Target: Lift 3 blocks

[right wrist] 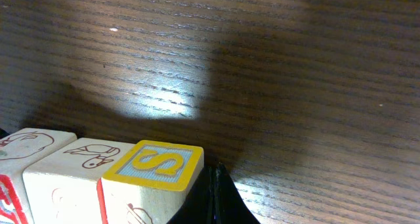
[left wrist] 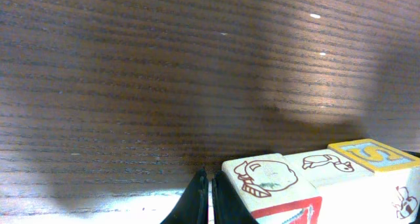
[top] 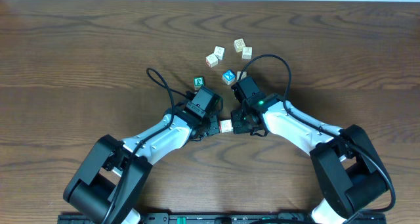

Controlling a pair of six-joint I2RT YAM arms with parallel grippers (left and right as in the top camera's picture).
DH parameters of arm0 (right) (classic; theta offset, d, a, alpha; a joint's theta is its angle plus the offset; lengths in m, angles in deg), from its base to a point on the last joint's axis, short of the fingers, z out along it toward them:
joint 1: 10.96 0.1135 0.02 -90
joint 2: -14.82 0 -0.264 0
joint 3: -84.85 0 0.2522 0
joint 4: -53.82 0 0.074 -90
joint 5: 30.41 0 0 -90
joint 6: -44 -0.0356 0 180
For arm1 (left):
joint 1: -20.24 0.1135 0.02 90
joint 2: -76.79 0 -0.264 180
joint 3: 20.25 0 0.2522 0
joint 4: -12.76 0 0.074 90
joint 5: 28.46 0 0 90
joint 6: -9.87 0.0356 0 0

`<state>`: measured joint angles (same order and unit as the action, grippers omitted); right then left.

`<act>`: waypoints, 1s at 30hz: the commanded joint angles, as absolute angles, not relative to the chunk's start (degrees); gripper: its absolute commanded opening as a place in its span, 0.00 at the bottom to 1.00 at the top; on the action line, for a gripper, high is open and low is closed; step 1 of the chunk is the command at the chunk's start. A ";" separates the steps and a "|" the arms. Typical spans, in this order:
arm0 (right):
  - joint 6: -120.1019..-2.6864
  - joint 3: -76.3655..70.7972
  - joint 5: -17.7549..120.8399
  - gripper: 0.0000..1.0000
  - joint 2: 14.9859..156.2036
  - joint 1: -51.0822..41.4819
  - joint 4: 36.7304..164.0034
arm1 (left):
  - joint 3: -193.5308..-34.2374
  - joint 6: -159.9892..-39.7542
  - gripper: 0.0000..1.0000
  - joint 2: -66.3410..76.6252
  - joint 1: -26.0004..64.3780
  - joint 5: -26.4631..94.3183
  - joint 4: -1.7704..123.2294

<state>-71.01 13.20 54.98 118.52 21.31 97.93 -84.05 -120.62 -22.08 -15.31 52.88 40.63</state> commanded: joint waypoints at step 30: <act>-64.48 12.11 46.07 0.04 119.72 26.09 96.68 | -84.90 -111.82 0.08 -21.69 -18.68 48.13 38.62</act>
